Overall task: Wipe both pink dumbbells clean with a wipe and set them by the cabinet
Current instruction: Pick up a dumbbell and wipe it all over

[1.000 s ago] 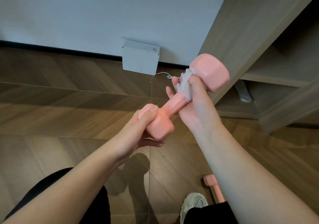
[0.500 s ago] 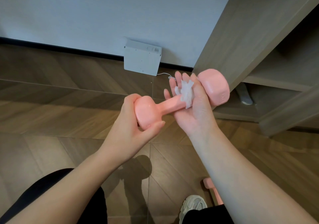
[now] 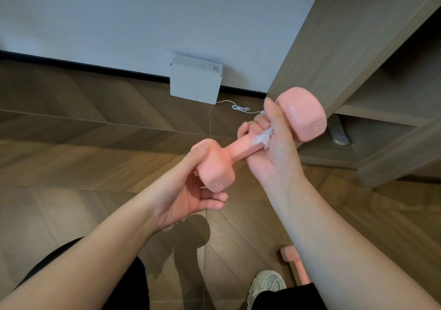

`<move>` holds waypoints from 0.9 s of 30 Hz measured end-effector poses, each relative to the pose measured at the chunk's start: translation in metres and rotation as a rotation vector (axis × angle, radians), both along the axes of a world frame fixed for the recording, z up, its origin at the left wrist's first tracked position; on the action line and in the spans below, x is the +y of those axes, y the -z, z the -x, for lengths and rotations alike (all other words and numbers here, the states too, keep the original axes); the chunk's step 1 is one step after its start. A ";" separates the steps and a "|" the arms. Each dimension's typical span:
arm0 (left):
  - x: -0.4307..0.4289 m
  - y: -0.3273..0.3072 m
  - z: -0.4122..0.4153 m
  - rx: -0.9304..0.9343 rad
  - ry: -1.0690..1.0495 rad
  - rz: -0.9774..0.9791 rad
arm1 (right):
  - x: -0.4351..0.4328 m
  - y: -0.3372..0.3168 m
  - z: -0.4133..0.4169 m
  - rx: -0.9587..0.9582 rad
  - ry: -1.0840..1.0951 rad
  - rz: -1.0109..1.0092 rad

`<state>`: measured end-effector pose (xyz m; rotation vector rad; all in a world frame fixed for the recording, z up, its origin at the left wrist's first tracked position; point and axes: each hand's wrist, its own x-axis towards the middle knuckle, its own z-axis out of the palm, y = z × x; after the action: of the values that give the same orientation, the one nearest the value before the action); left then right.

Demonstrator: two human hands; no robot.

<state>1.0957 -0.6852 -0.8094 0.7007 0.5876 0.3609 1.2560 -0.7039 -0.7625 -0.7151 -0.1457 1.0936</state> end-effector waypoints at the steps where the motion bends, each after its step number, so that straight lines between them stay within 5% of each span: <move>1: -0.001 0.001 -0.002 -0.004 -0.026 -0.031 | 0.001 0.000 0.000 -0.002 0.000 0.007; 3: -0.004 0.002 -0.004 0.010 -0.104 -0.212 | 0.003 0.000 -0.002 0.026 0.026 0.031; 7: -0.012 0.008 -0.004 0.184 -0.256 -1.040 | 0.003 -0.001 -0.011 0.165 0.091 0.135; 9: -0.013 0.013 -0.002 0.228 -0.272 -1.301 | 0.002 0.001 -0.015 0.240 0.105 0.189; 12: -0.010 0.013 -0.006 0.216 -0.204 -1.117 | 0.001 0.003 -0.019 0.263 0.108 0.212; 15: -0.007 0.003 -0.008 0.079 -0.064 -0.313 | 0.000 0.003 -0.019 0.181 0.091 0.198; 17: -0.005 0.003 -0.010 0.073 -0.002 -0.132 | 0.001 0.003 -0.018 0.128 0.080 0.180; 19: -0.009 0.005 -0.011 0.098 -0.095 -0.288 | 0.001 0.002 -0.019 0.111 0.072 0.168; 23: -0.012 0.012 -0.010 0.268 -0.290 -1.218 | 0.002 -0.002 -0.025 0.181 0.094 0.173; 25: -0.009 0.016 -0.011 0.258 -0.274 -1.214 | 0.001 -0.003 -0.028 0.225 0.123 0.179; 27: -0.008 0.009 -0.015 0.147 -0.204 -0.758 | 0.000 -0.003 -0.031 0.239 0.153 0.175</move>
<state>1.1107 -0.6928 -0.8182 1.4072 0.6638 0.7436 1.2865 -0.7040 -0.7591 -0.7326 0.2075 1.0441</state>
